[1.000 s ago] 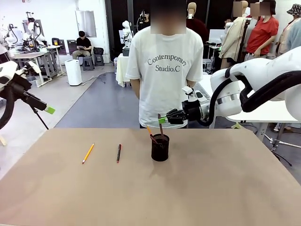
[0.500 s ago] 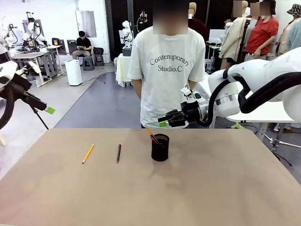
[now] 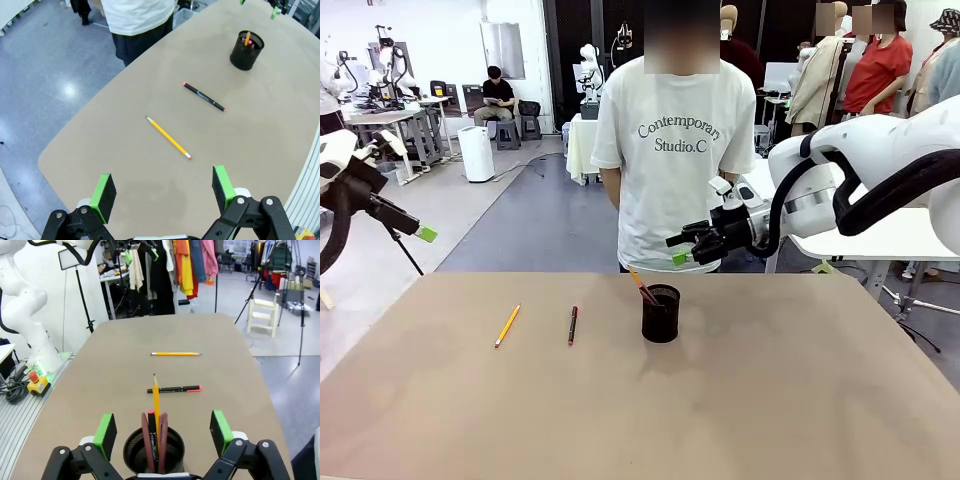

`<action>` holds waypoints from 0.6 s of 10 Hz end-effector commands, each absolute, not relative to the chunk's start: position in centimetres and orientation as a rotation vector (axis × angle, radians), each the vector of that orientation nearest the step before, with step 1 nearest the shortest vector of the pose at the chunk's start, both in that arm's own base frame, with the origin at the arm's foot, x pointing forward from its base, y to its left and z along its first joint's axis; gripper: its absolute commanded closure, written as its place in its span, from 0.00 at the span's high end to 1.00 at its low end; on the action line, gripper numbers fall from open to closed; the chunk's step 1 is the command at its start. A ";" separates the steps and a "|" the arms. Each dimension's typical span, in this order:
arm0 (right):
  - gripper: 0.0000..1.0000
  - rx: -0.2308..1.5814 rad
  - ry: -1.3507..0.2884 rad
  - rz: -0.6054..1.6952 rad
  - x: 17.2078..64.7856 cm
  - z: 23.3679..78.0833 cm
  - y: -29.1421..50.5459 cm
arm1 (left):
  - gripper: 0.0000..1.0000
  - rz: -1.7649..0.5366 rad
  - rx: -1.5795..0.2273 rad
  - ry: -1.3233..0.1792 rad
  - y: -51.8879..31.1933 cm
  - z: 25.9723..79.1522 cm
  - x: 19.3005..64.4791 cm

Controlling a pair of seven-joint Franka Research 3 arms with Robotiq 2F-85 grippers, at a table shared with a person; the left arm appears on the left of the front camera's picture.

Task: Place the pens into the pen holder.
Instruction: Pick up a writing instrument from the table and place it into the Pen holder.

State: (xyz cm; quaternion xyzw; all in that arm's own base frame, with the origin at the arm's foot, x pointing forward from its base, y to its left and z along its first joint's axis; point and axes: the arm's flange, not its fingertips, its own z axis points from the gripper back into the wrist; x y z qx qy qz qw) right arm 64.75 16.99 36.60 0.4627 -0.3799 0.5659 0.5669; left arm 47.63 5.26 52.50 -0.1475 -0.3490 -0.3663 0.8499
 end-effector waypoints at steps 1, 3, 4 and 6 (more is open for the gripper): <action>1.00 1.023 -0.883 1.313 64.5 38.0 16.2 | 1.00 -0.779 -0.308 -0.737 5.3 52.5 47.6; 1.00 0.933 -0.917 1.284 64.2 39.7 15.0 | 1.00 -0.779 -0.308 -0.737 5.3 52.5 47.6; 1.00 0.901 -0.939 1.280 63.6 40.6 14.4 | 1.00 -0.779 -0.308 -0.737 5.3 52.5 47.6; 1.00 0.992 -0.935 1.312 65.2 38.9 15.2 | 1.00 -0.779 -0.308 -0.737 5.3 52.5 47.6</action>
